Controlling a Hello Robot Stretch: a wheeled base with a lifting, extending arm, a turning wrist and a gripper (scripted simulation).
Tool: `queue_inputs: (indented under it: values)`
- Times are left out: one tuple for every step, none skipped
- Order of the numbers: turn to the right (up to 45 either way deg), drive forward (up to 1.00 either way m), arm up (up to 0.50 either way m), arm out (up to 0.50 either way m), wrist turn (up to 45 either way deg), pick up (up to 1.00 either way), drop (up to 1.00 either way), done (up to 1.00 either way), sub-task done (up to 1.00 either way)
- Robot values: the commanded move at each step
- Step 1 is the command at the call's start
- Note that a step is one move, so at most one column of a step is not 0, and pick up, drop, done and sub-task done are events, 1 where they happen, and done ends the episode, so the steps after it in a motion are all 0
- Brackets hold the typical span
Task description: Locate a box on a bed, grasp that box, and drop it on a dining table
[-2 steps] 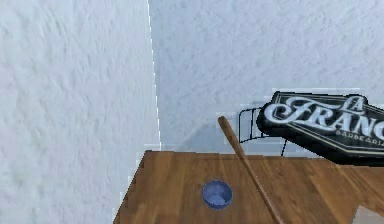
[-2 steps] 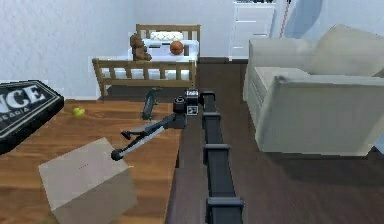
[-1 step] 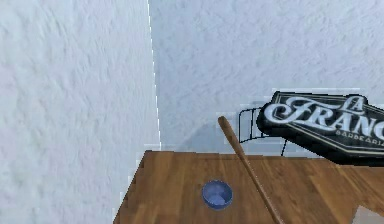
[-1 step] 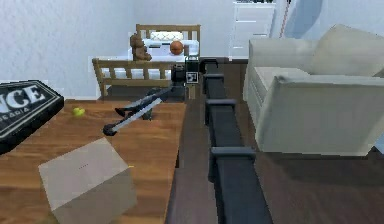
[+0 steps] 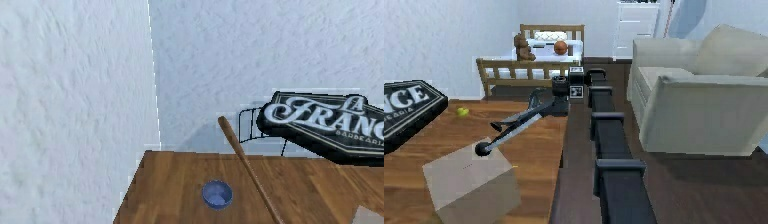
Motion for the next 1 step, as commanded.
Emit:
queue_inputs:
  values:
    - [0.0, 0.00, 0.00, 0.00, 0.0, 0.00, 0.00, 1.00, 0.00]
